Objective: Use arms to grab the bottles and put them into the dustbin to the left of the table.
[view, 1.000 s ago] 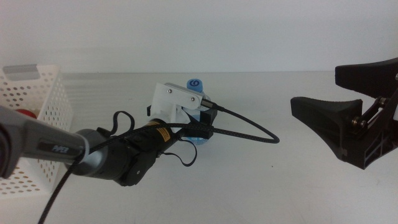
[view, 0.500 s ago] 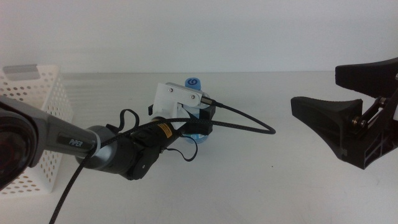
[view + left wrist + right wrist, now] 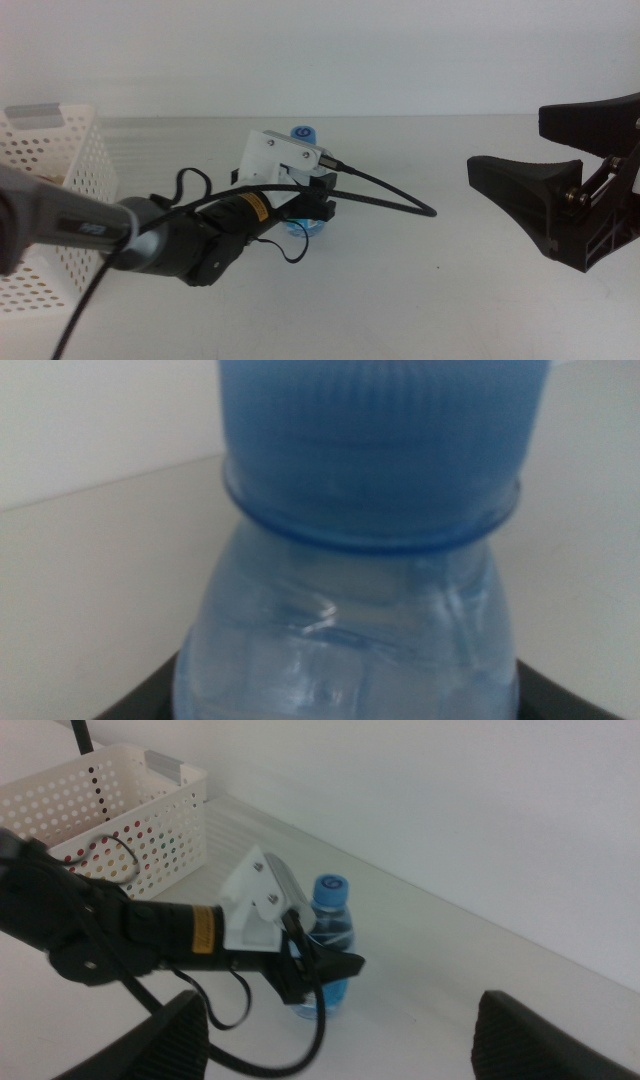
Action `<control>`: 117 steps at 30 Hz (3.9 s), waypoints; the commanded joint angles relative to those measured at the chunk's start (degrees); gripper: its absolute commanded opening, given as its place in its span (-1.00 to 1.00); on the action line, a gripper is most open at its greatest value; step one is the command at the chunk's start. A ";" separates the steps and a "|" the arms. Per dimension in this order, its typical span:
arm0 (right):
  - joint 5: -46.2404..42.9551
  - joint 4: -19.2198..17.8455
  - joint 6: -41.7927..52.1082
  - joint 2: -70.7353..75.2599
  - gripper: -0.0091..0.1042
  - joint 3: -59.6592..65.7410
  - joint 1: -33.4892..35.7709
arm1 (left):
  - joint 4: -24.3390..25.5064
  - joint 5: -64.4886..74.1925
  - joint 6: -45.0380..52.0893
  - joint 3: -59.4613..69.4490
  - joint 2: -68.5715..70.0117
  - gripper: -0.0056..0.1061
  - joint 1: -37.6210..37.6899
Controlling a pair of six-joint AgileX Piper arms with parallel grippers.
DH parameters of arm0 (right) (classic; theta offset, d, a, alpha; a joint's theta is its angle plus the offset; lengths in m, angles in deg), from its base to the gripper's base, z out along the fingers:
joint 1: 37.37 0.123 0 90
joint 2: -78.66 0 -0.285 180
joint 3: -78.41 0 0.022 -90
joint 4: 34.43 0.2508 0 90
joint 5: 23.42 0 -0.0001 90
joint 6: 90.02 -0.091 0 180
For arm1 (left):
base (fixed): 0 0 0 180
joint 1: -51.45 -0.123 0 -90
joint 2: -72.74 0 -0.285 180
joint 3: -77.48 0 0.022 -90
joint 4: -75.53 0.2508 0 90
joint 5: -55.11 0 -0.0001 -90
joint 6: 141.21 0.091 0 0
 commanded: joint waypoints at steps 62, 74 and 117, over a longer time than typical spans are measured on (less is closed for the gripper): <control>-4.01 -0.36 0.21 0.38 0.42 -1.40 -0.22 | -17.22 88.59 26.64 -30.84 22.57 -0.99 -43.94; -4.01 -0.36 0.21 0.38 0.42 -1.40 -0.22 | -17.11 89.04 26.27 -30.64 14.29 -0.99 -43.94; -4.01 -0.36 0.21 0.38 0.42 -1.40 -0.22 | -21.69 89.71 23.82 -30.53 32.73 0.47 -35.82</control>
